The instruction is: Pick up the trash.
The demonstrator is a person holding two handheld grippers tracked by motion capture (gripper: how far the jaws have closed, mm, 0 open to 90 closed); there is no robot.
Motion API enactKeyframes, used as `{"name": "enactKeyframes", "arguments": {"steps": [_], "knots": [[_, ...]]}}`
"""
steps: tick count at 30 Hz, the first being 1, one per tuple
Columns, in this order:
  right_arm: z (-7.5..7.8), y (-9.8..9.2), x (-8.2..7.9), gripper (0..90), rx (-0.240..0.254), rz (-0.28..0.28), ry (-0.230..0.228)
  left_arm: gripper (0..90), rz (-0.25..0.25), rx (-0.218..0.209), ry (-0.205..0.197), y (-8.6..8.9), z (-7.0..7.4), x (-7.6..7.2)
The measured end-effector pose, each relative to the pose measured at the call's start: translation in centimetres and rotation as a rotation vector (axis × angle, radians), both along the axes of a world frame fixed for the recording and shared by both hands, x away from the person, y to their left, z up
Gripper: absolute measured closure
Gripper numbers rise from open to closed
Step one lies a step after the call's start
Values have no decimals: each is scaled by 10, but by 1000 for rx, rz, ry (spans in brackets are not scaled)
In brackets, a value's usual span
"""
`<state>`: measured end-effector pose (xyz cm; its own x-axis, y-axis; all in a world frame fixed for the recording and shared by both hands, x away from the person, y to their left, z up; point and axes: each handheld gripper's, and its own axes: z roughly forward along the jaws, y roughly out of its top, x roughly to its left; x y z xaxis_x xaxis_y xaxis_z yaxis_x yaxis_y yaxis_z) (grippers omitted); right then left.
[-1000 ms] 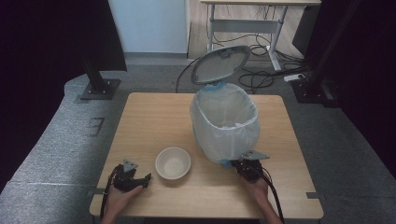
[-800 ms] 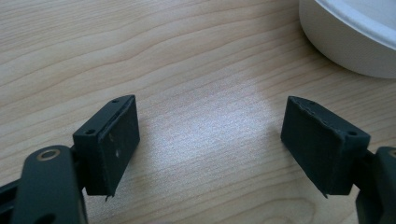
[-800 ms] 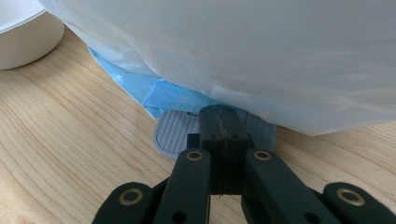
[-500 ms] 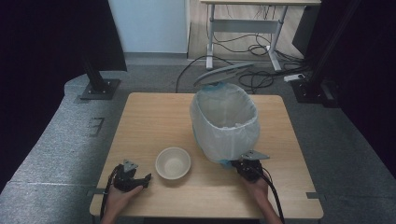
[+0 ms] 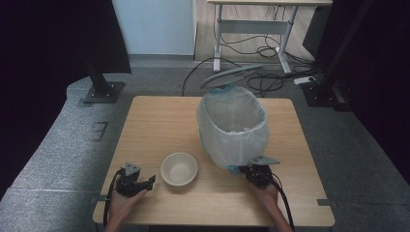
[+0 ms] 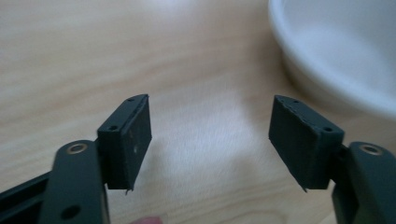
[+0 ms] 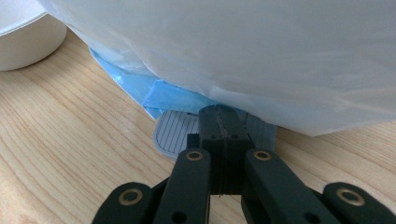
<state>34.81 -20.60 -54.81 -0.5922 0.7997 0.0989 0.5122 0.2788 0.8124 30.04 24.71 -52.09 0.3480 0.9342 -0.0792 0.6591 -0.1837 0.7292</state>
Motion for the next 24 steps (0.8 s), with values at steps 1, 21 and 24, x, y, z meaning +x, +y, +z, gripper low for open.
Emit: {"name": "enactKeyframes", "arguments": {"steps": [1,21,24], "knots": [[0,0,0,893,1,0,1,321,-2,-18,-6,0,3,-1],[-1,-2,1,892,16,3,3,429,-85,-77,-38,-20,20,18],[-1,-2,0,893,15,3,1,429,-95,-75,-9,-24,14,27]]}}
